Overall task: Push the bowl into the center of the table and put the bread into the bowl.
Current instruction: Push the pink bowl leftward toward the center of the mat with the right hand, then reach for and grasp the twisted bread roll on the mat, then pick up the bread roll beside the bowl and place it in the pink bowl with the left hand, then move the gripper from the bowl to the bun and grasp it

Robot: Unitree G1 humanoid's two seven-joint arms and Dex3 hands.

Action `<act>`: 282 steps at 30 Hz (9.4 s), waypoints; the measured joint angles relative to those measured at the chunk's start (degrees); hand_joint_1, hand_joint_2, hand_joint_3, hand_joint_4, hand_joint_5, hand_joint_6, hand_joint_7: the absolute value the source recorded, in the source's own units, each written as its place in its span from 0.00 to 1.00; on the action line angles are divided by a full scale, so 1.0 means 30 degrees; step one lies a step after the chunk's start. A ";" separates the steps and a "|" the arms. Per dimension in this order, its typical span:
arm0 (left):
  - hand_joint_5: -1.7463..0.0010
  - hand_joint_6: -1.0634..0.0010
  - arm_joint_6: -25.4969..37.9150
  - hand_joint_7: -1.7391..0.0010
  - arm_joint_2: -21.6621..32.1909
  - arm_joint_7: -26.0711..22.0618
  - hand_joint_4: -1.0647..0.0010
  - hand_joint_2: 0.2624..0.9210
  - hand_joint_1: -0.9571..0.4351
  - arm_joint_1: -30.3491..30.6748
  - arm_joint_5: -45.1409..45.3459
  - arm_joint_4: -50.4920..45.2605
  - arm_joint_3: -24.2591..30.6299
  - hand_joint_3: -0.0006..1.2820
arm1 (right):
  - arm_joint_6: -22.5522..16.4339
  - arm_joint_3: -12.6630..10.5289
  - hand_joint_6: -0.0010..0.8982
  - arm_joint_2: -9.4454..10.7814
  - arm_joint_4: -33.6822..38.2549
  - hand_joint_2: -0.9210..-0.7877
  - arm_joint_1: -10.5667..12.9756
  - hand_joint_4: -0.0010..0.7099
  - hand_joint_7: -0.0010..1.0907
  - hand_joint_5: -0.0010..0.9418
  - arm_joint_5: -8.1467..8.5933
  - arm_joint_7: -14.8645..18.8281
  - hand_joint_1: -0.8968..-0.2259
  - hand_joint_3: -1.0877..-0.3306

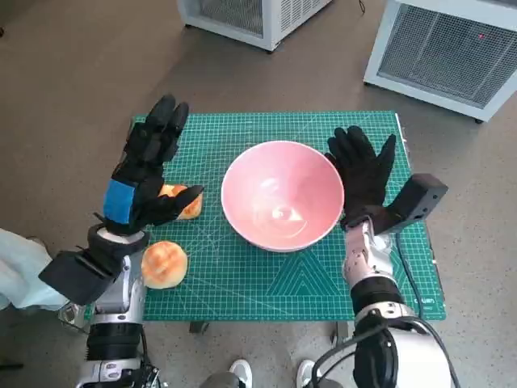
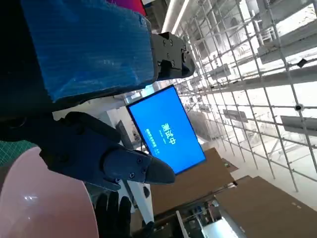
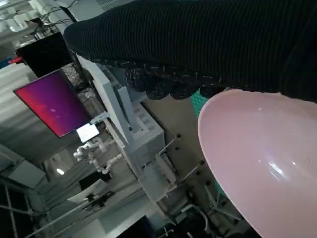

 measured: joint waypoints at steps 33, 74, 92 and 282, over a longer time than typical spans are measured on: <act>1.00 0.85 0.0600 0.87 -0.0786 0.0598 0.79 1.00 0.36 -0.1085 0.0448 0.0019 -0.1156 0.11 | -0.6668 0.2909 0.32 -0.2198 -0.2995 0.00 -0.0074 0.34 0.15 0.00 -0.1940 0.3047 0.34 0.34; 1.00 1.00 0.3611 0.74 0.1898 -0.1130 0.82 0.94 0.42 -0.2880 0.2273 -0.2413 -0.1570 0.07 | -0.6354 0.5984 0.16 -0.2379 -1.1683 0.00 0.2956 0.32 0.39 0.00 -0.1063 0.5129 0.23 0.42; 1.00 0.72 1.6383 0.97 0.9907 -0.3094 0.85 0.72 0.73 -0.0997 0.9861 -1.1740 -0.1321 0.00 | -0.6298 0.6114 0.15 -0.2149 -1.1782 0.00 0.3016 0.32 0.41 0.00 -0.1069 0.4389 0.25 0.42; 1.00 0.72 1.7123 0.99 1.2518 -0.8483 0.89 0.72 0.64 0.2650 0.8712 -1.3899 -0.1293 0.00 | -0.6230 0.6396 0.12 -0.1509 -1.2288 0.00 0.4008 0.32 0.43 0.00 -0.0289 0.4233 0.31 0.41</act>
